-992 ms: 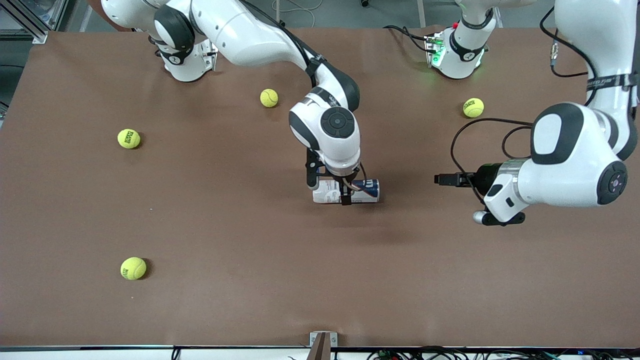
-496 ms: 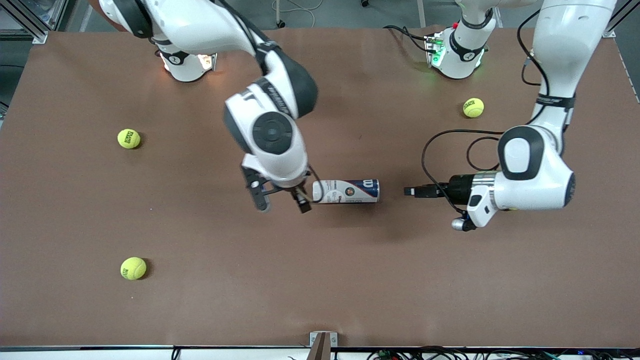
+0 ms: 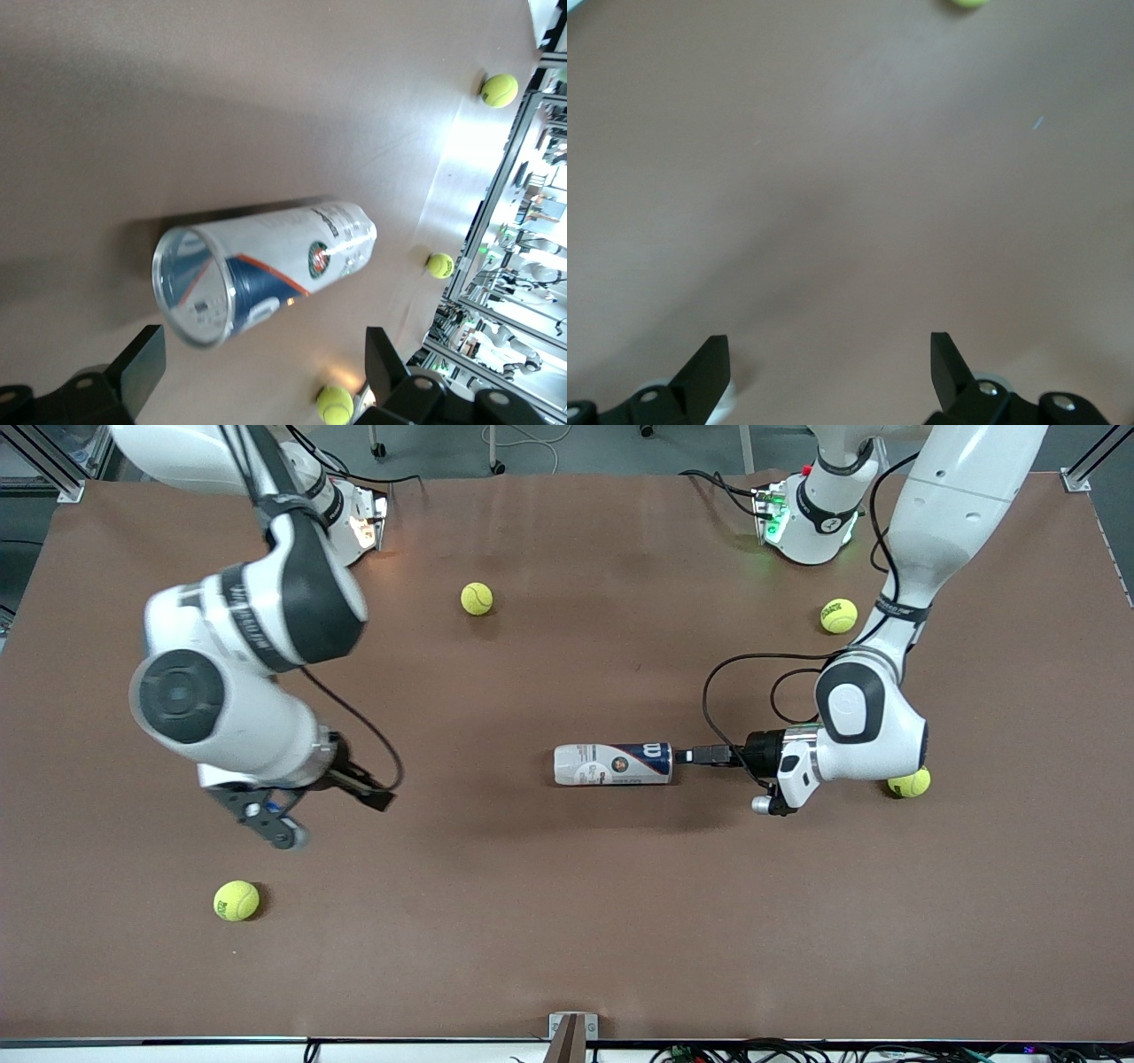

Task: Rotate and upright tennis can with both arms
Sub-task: 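Open the right gripper and withdraw while the left gripper grasps the can end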

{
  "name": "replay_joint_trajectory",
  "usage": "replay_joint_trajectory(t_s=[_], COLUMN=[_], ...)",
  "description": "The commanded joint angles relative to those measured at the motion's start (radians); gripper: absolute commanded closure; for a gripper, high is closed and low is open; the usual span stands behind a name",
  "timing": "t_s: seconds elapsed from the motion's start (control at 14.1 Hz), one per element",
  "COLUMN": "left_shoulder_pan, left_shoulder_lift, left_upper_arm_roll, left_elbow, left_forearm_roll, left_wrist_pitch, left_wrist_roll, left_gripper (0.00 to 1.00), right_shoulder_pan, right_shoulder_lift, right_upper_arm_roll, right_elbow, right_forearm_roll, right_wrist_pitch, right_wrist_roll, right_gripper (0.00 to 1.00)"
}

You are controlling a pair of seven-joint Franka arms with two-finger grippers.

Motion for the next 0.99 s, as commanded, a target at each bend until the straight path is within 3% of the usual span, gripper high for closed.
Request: replay_joint_trajectory(t_s=[0.0, 0.21, 0.35, 0.57, 0.71, 0.92], left_shoulder_pan=[-0.029, -0.032, -0.043, -0.049, -0.050, -0.055], left_shoulder_lift=[0.034, 0.054, 0.065, 0.074, 0.074, 0.071], left_upper_arm_roll=[0.000, 0.000, 0.000, 0.000, 0.000, 0.000], left_elbow=[0.000, 0.002, 0.002, 0.002, 0.002, 0.006], left_forearm_roll=[-0.091, -0.134, -0.169, -0.217, -0.231, -0.240], left_wrist_pitch=[0.036, 0.037, 0.039, 0.039, 0.039, 0.039], left_wrist_roll=[0.095, 0.136, 0.162, 0.202, 0.202, 0.202], left_gripper=[0.01, 0.04, 0.10, 0.30, 0.50, 0.73], right_shoulder_pan=[-0.076, -0.164, -0.193, -0.262, -0.311, -0.349], right_shoulder_lift=[-0.128, -0.191, -0.235, -0.279, -0.289, -0.291], right_upper_arm_roll=[0.018, 0.018, 0.018, 0.018, 0.021, 0.020], right_elbow=[-0.169, -0.230, -0.270, -0.301, -0.299, -0.287], right_forearm_roll=[-0.039, -0.054, -0.111, -0.123, -0.123, -0.122], right_wrist_pitch=[0.020, 0.020, 0.017, 0.013, 0.007, 0.010], right_wrist_roll=[-0.250, -0.497, -0.616, -0.789, -0.899, -0.924], right_gripper=[0.00, 0.00, 0.00, 0.00, 0.00, 0.00])
